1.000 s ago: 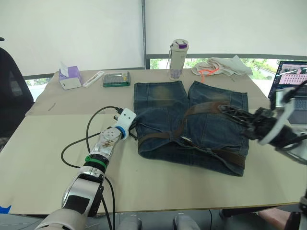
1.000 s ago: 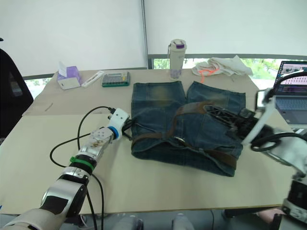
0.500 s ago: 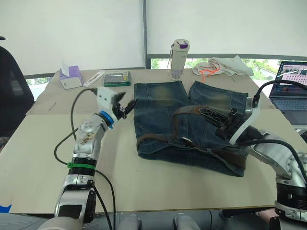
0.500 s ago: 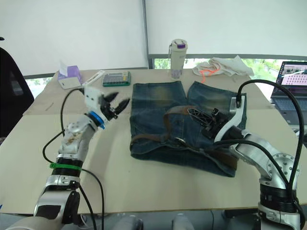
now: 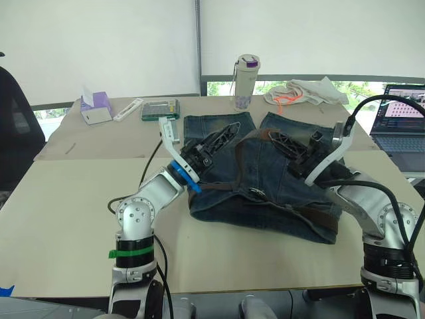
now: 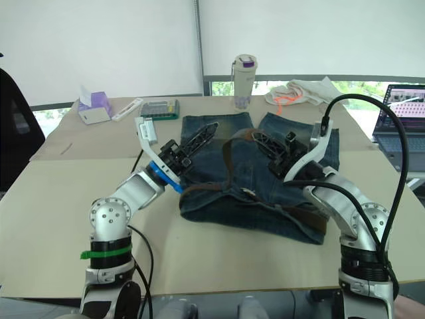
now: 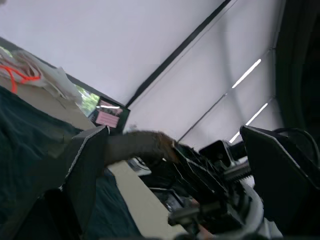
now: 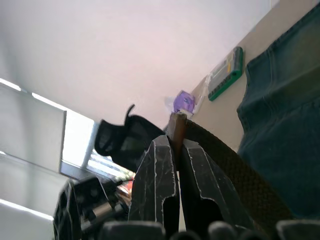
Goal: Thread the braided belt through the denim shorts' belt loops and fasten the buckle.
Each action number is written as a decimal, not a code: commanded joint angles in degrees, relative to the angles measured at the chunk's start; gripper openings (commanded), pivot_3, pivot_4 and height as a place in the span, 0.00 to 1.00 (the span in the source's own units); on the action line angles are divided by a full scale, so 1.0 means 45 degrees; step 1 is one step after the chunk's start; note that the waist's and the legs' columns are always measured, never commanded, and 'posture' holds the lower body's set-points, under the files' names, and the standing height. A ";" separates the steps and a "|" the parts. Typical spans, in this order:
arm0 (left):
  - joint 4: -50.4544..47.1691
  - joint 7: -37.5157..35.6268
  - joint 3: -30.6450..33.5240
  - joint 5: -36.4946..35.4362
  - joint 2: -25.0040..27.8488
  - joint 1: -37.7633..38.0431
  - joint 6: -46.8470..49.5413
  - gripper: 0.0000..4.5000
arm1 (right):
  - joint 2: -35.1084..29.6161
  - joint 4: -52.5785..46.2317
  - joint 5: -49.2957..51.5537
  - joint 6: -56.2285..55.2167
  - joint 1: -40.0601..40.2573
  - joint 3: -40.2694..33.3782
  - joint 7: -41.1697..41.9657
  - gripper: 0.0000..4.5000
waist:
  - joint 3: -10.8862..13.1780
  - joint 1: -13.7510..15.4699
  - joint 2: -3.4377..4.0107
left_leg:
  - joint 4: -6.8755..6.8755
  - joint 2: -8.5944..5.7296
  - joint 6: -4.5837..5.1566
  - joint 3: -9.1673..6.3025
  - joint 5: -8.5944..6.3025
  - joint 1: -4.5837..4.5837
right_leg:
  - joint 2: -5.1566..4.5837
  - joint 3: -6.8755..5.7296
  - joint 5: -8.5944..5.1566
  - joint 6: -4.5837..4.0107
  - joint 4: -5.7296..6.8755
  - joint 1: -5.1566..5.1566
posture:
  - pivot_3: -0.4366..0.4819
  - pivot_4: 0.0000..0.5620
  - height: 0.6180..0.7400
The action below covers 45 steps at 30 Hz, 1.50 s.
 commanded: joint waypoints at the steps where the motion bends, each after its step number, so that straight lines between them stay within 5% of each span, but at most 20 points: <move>1: -0.0595 0.0664 0.0029 -0.1353 -0.0165 0.0074 0.0300 0.99 | 0.0197 -0.1005 0.0474 -0.0391 -0.0445 -0.0704 0.0456 0.00 | 0.0000 0.0032 0.0001 | 0.0000 -0.0004 0.0000 0.0001 0.0000 -0.0001 | -0.0003 0.0000 0.0000 -0.0001 -0.0002 0.0001 | 0.48 0.27 1.00; 17: 0.0733 0.4564 -0.0466 -0.8584 -0.1787 0.0416 -0.0394 0.99 | 0.0712 -0.1961 0.0474 -0.0241 0.0284 0.0075 0.0467 0.00 | -0.0001 0.0096 0.0001 | 0.0001 -0.0022 -0.0001 -0.0003 0.0001 -0.0009 | -0.0021 -0.0001 0.0003 -0.0005 -0.0049 0.0015 | 0.48 0.27 1.00; 25: 0.1816 0.4645 -0.0383 -0.9011 -0.1406 0.0571 -0.0977 0.99 | 0.0386 -0.2249 0.0474 0.0470 0.1086 -0.0404 0.1240 0.00 | -0.0003 0.0100 0.0004 | 0.0000 -0.0026 -0.0001 0.0007 0.0001 -0.0010 | -0.0016 -0.0002 0.0004 -0.0008 -0.0067 0.0020 | 0.48 0.27 1.00; 34: 0.2776 0.3522 -0.0670 -0.8731 -0.0783 0.0808 -0.0300 0.99 | -0.1786 -0.2084 0.0474 0.2591 0.2859 -0.1050 0.3378 0.00 | -0.0002 0.0165 0.0002 | 0.0000 -0.0038 0.0000 0.0024 0.0001 -0.0017 | -0.0021 -0.0012 0.0004 -0.0009 -0.0092 0.0035 | 0.48 0.27 1.00; 45: 0.3118 0.2417 -0.0915 -0.8709 -0.0141 0.1154 0.0701 0.21 | -0.3148 -0.1611 0.0474 0.2874 0.3069 -0.0721 0.3723 0.00 | 0.0000 0.0107 0.0000 | -0.0002 -0.0029 0.0001 0.0040 0.0000 -0.0020 | -0.0012 -0.0014 0.0004 -0.0008 -0.0096 0.0036 | 0.48 0.27 1.00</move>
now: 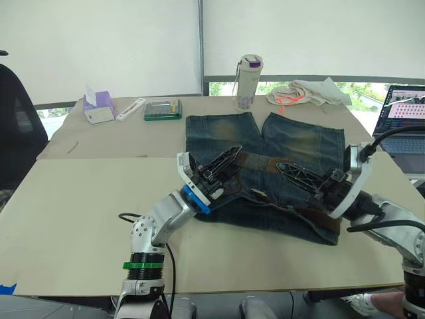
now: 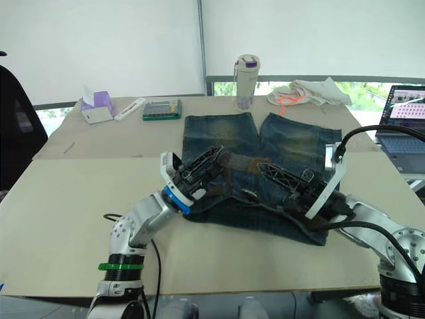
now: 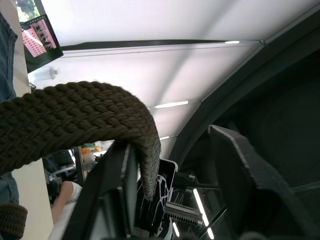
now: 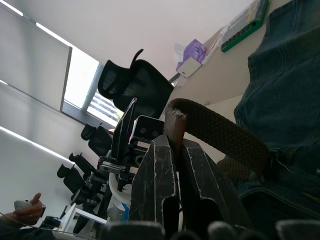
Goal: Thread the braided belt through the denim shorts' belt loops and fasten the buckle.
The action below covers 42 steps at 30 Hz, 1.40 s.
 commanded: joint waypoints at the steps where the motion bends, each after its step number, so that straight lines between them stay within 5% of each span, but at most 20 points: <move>1: -0.0211 -0.0580 -0.0066 -0.0219 0.0108 -0.0085 0.0388 0.14 | -0.0220 -0.0188 0.0320 0.0108 -0.0241 0.0071 0.0076 0.00 | 0.0001 0.0007 -0.0001 | 0.0000 0.0000 0.0000 -0.0002 0.0000 -0.0003 | -0.0001 0.0000 0.0000 0.0000 -0.0002 0.0000 | 0.48 0.27 1.00; 3: -0.0227 -0.0660 -0.0126 -0.0223 0.0186 -0.0055 0.0524 0.01 | -0.0264 -0.0198 0.0320 0.0136 -0.0261 0.0151 0.0024 0.00 | 0.0001 0.0011 -0.0002 | 0.0000 -0.0002 0.0000 -0.0006 0.0000 -0.0008 | -0.0005 0.0000 0.0000 0.0001 -0.0007 -0.0001 | 0.48 0.27 1.00; 21: 0.0166 -0.2593 -0.0619 0.1658 0.1459 -0.0139 0.1746 0.01 | -0.0844 -0.0082 0.0320 0.0300 -0.0116 0.0436 0.0062 0.00 | 0.0002 0.0013 -0.0004 | -0.0001 0.0000 0.0000 -0.0018 0.0000 -0.0012 | -0.0006 -0.0001 0.0000 0.0001 -0.0012 -0.0005 | 0.48 0.27 1.00; 28: 0.0181 -0.2865 -0.0580 0.2130 0.1455 -0.0101 0.1891 0.52 | -0.0993 0.0122 0.0320 0.0364 -0.0043 0.0422 0.0210 0.00 | 0.0003 0.0014 -0.0004 | -0.0001 0.0000 -0.0001 -0.0023 0.0000 -0.0016 | -0.0009 0.0000 -0.0001 0.0002 -0.0014 -0.0007 | 0.48 0.27 1.00; 37: 0.0598 -0.2615 0.0057 0.1878 0.1119 -0.0130 0.1587 0.52 | -0.1140 0.0236 0.0320 0.0338 0.0129 0.0387 0.0300 0.00 | 0.0005 0.0028 -0.0009 | 0.0000 0.0002 -0.0001 -0.0027 0.0000 -0.0020 | -0.0009 -0.0001 -0.0001 0.0003 -0.0015 -0.0009 | 0.48 0.27 1.00; 42: 0.0463 -0.2839 -0.0029 0.2018 0.1138 -0.0033 0.1930 0.17 | -0.1152 0.0118 0.0320 0.0309 0.0236 0.0417 0.0320 0.00 | 0.0005 0.0029 -0.0009 | -0.0001 0.0001 -0.0001 -0.0027 0.0000 -0.0024 | -0.0010 -0.0001 -0.0001 0.0004 -0.0016 -0.0010 | 0.48 0.27 1.00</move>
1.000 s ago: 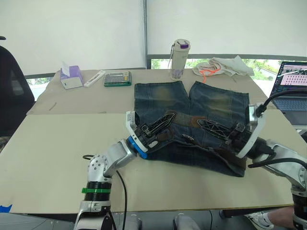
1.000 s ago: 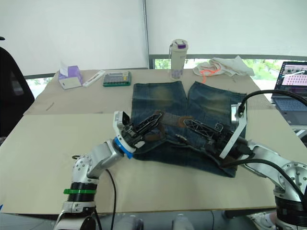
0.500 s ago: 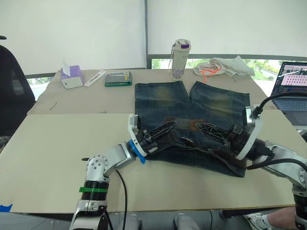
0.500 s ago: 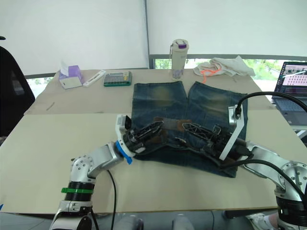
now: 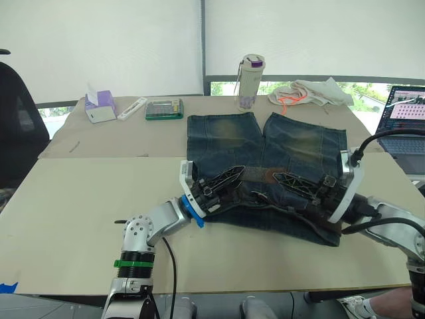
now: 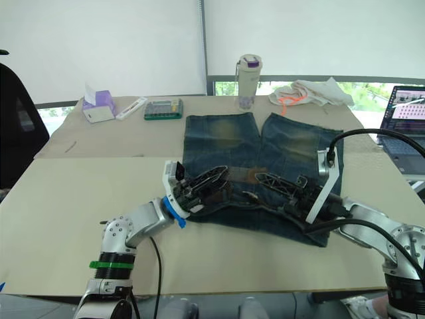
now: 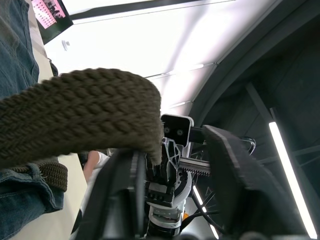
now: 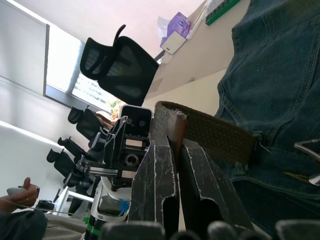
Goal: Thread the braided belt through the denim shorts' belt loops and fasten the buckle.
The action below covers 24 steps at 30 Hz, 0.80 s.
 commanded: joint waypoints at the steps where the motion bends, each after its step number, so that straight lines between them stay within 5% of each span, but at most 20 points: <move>1: -0.0311 -0.0286 0.0115 -0.0107 -0.0003 -0.0051 0.0147 0.10 | -0.0237 -0.0301 0.0312 -0.0044 -0.0043 -0.0160 0.0277 0.00 | 0.0000 0.0000 0.0000 | 0.0000 -0.0001 0.0000 0.0000 0.0000 -0.0001 | -0.0001 0.0000 0.0000 0.0000 0.0000 -0.0001 | 0.48 0.27 1.00; 3: -0.0350 -0.0267 0.0109 -0.0125 -0.0039 -0.0045 0.0157 0.01 | -0.0234 -0.0334 0.0312 -0.0056 -0.0050 -0.0129 0.0263 0.00 | 0.0000 -0.0001 0.0000 | 0.0000 0.0000 0.0000 -0.0001 0.0000 -0.0001 | 0.0001 0.0000 0.0000 0.0001 0.0000 -0.0002 | 0.48 0.27 1.00; 11: -0.0282 0.0000 0.0521 -0.0157 -0.0155 0.0007 -0.0241 0.01 | -0.0233 -0.0805 -0.0882 -0.0279 -0.0005 -0.0236 0.0919 0.00 | 0.0003 0.0005 -0.0004 | 0.0000 0.0001 0.0000 -0.0003 0.0000 -0.0002 | 0.0001 0.0000 0.0000 0.0001 -0.0001 -0.0003 | 0.48 0.27 1.00; 20: -0.0677 0.1442 0.1561 0.0545 -0.0249 -0.0234 -0.1777 0.00 | -0.1442 -0.2161 -0.9688 -0.2031 0.0552 0.1397 0.5037 0.69 | 0.0003 0.0045 -0.0002 | 0.0000 0.0003 -0.0004 0.0003 0.0000 -0.0001 | 0.0004 -0.0003 -0.0005 0.0011 -0.0008 -0.0010 | 0.48 0.27 1.00; 24: -0.1168 0.2304 0.1533 0.0533 -0.0143 0.0010 -0.1735 0.00 | -0.1351 -0.2274 -1.2799 -0.3485 0.0250 0.2593 0.6261 0.69 | 0.0005 0.0045 -0.0006 | 0.0000 0.0001 -0.0012 -0.0001 0.0003 -0.0002 | 0.0000 -0.0002 -0.0032 0.0062 -0.0007 -0.0014 | 0.48 0.27 1.00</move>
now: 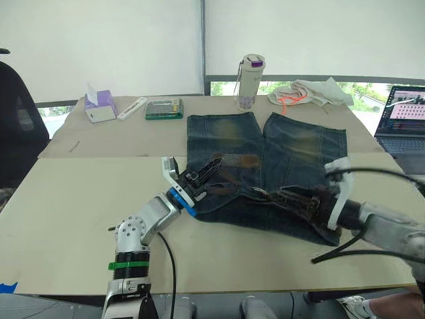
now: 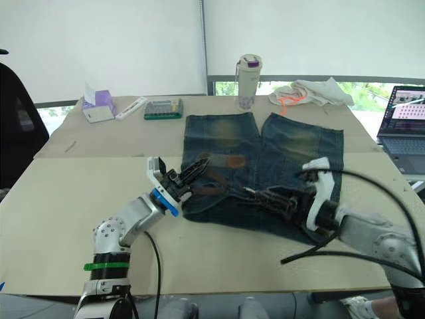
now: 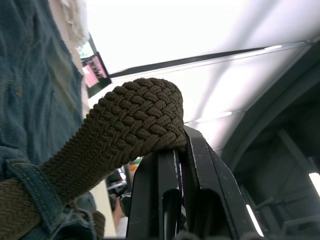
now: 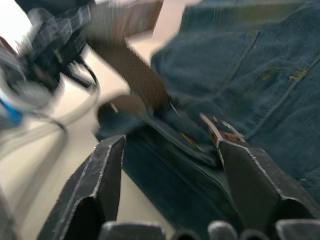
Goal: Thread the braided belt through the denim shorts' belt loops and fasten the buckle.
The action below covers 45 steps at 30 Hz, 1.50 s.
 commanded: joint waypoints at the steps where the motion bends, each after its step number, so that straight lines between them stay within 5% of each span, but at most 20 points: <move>1: -0.0816 0.0851 0.0152 -0.0163 0.0035 0.0108 -0.0175 0.00 | 0.0022 -0.0493 -0.2629 -0.1531 -0.0545 0.0835 0.0986 0.69 | -0.0001 0.0000 0.0001 | -0.0001 0.0001 -0.0002 -0.0004 0.0001 0.0003 | 0.0000 0.0001 0.0002 -0.0002 0.0001 0.0001 | 0.48 0.27 1.00; 11: -0.1684 0.2690 -0.0088 -0.0091 -0.0466 0.0854 -0.0643 0.00 | 0.0597 0.0360 -0.7501 -0.2724 -0.1049 0.2597 0.1419 0.69 | 0.0004 0.0211 -0.0008 | -0.0017 -0.0011 -0.0051 -0.0028 0.0024 0.0012 | -0.0016 0.0007 0.0031 -0.0048 -0.0003 0.0000 | 0.48 0.27 1.00; 23: -0.1886 0.2795 -0.0338 0.0027 -0.0636 0.1419 -0.0686 0.00 | 0.1733 0.0660 -0.9317 -0.1052 -0.1180 0.2842 0.0845 0.69 | 0.0005 0.0213 -0.0008 | -0.0025 -0.0011 -0.0057 -0.0031 0.0027 0.0017 | -0.0012 0.0006 0.0034 -0.0054 -0.0001 -0.0002 | 0.48 0.27 1.00; 32: -0.1796 0.2927 -0.0366 -0.0030 -0.0406 0.1446 -0.0572 0.00 | 0.2254 0.0014 -1.0050 -0.1156 -0.0426 0.2443 0.0417 0.01 | 0.0005 0.0223 -0.0009 | -0.0025 -0.0013 -0.0057 -0.0030 0.0028 0.0018 | -0.0014 0.0005 0.0033 -0.0053 -0.0002 0.0001 | 0.48 0.27 1.00; 36: -0.1818 0.3083 -0.0431 -0.0116 -0.0298 0.1475 -0.0468 0.00 | 0.2944 -0.0491 -1.0395 -0.1543 0.0006 0.2234 -0.0025 0.01 | 0.0005 0.0221 -0.0010 | -0.0026 -0.0012 -0.0058 -0.0032 0.0028 0.0018 | -0.0013 0.0005 0.0033 -0.0052 -0.0001 0.0000 | 0.48 0.27 1.00; 45: -0.1418 0.3899 -0.0416 -0.0661 -0.0842 0.1034 -0.0762 0.00 | 0.6955 -0.0633 -1.1087 -0.4184 0.0765 0.0833 -0.2899 0.01 | 0.0010 0.0159 -0.0023 | -0.0092 -0.0009 -0.0125 -0.0034 0.0068 0.0045 | -0.0011 0.0016 0.0034 -0.0054 0.0002 -0.0010 | 0.48 0.27 1.00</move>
